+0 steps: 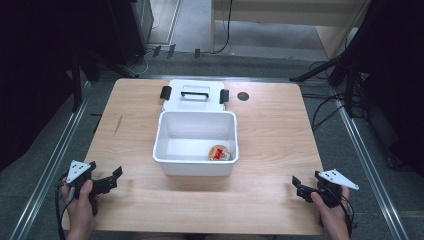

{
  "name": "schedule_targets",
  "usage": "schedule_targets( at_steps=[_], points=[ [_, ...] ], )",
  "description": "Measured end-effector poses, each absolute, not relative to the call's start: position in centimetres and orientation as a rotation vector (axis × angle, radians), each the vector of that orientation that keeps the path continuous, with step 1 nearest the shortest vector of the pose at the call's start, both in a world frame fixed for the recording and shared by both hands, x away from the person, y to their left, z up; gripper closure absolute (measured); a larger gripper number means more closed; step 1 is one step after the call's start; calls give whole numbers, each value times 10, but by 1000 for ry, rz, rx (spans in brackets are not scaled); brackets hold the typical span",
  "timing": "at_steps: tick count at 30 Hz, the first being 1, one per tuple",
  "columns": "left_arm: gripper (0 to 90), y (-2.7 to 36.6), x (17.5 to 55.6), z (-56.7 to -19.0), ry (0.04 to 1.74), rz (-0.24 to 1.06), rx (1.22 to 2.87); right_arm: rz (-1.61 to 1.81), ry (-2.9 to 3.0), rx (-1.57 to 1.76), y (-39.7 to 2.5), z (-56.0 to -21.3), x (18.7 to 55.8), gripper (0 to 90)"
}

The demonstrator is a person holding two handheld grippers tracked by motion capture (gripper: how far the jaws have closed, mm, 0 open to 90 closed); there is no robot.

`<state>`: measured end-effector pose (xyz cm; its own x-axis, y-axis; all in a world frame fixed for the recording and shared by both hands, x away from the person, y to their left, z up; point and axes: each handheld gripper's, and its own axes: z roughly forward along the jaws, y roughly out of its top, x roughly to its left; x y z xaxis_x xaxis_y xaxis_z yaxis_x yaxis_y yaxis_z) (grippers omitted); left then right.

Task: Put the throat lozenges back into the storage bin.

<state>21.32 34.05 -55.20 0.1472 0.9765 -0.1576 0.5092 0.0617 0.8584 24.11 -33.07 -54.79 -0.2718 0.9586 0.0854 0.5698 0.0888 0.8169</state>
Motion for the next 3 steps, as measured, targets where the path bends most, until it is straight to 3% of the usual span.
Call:
schedule_targets(
  at_steps=[3],
  points=[
    [0, 341, 214, -552, 1478, 673, 1572, 1070, 1893, 1506, -332, -548, 242, 124]
  ],
)
